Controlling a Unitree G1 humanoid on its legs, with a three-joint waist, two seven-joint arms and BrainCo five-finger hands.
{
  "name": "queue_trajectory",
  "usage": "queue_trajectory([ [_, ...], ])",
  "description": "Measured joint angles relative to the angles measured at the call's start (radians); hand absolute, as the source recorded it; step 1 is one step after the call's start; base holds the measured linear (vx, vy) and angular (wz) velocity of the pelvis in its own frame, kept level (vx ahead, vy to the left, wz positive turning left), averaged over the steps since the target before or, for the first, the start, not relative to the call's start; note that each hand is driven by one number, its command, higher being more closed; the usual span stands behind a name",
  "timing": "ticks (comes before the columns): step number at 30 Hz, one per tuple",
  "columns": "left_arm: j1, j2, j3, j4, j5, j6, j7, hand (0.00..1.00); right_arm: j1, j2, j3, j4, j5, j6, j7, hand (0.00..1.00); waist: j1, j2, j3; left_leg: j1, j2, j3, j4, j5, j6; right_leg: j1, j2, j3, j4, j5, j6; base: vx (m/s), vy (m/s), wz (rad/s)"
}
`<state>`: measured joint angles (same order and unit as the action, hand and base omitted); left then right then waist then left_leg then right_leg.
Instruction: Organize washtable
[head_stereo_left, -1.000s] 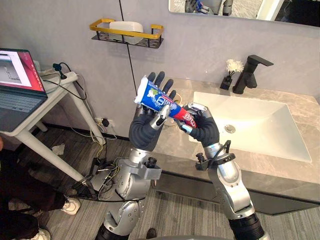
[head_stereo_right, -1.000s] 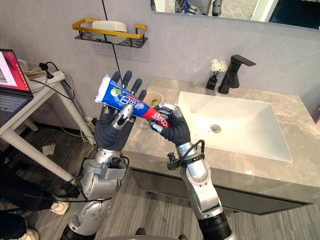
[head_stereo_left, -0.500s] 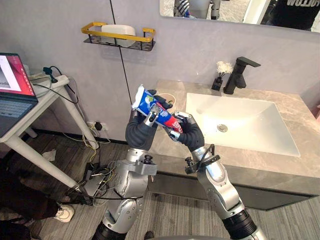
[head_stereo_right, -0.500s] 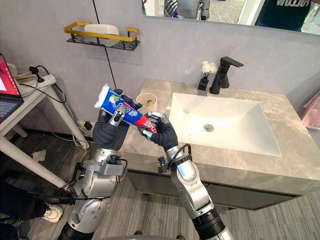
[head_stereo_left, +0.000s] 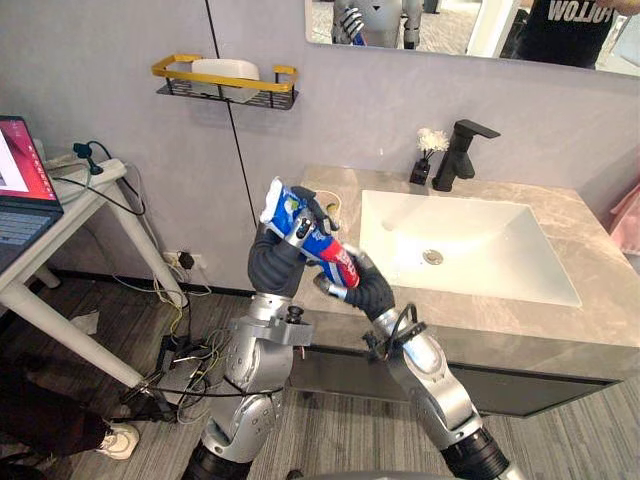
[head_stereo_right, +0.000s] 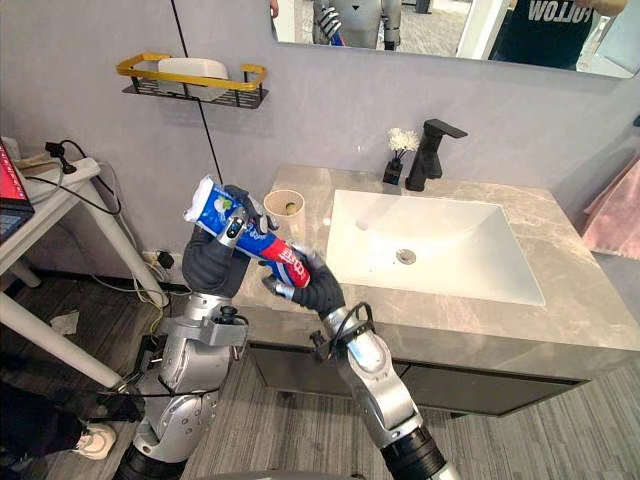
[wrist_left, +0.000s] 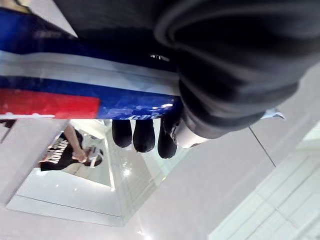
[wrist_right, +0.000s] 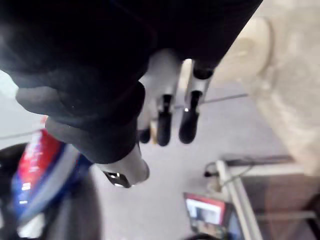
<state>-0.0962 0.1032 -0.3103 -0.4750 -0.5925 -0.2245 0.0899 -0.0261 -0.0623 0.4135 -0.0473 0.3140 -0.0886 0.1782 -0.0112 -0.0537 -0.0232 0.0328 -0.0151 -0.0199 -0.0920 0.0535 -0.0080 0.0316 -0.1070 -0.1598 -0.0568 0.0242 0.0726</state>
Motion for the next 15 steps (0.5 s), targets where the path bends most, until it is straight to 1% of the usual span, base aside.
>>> queue_trajectory([
  [2,-0.083,-0.003,0.077,-0.006,0.042,-0.010,0.003,1.00,0.039,-0.002,-0.004,0.009,0.025,0.027,0.020,0.00,-0.001,0.003,-0.002,0.002,0.001,0.002,0.000,0.000,0.000,0.001,0.001,0.002,0.000,0.001,-0.001,-0.02,0.000,-0.02],
  [5,-0.162,0.010,0.156,-0.005,0.088,-0.026,0.006,1.00,0.054,-0.003,-0.030,0.009,0.041,0.028,0.024,0.00,-0.005,0.009,-0.005,0.010,0.002,0.012,0.000,-0.003,0.000,0.001,0.002,0.017,0.000,0.002,-0.002,-0.04,0.000,-0.15],
  [10,-0.212,0.060,0.164,0.030,0.135,-0.028,-0.001,1.00,0.056,-0.002,-0.072,0.009,0.050,0.028,0.028,0.00,-0.008,0.013,-0.006,0.012,0.003,0.024,-0.001,-0.006,-0.004,-0.001,0.003,0.023,-0.002,-0.002,-0.008,-0.03,0.005,-0.05],
  [12,-0.230,0.079,0.168,0.072,0.147,-0.025,0.000,1.00,0.058,-0.001,-0.087,0.008,0.050,0.027,0.044,0.00,-0.012,0.014,-0.006,0.012,0.003,0.024,-0.001,-0.006,-0.003,-0.001,0.002,0.022,-0.003,-0.002,-0.008,0.00,0.000,0.00],
  [15,-0.254,0.089,0.192,0.129,0.171,-0.023,0.003,1.00,0.058,0.002,-0.091,0.008,0.050,0.027,0.044,0.00,-0.020,0.015,-0.006,0.010,0.002,0.024,-0.001,-0.004,0.000,-0.001,0.002,0.022,-0.007,-0.002,-0.008,0.00,0.000,0.00],
])
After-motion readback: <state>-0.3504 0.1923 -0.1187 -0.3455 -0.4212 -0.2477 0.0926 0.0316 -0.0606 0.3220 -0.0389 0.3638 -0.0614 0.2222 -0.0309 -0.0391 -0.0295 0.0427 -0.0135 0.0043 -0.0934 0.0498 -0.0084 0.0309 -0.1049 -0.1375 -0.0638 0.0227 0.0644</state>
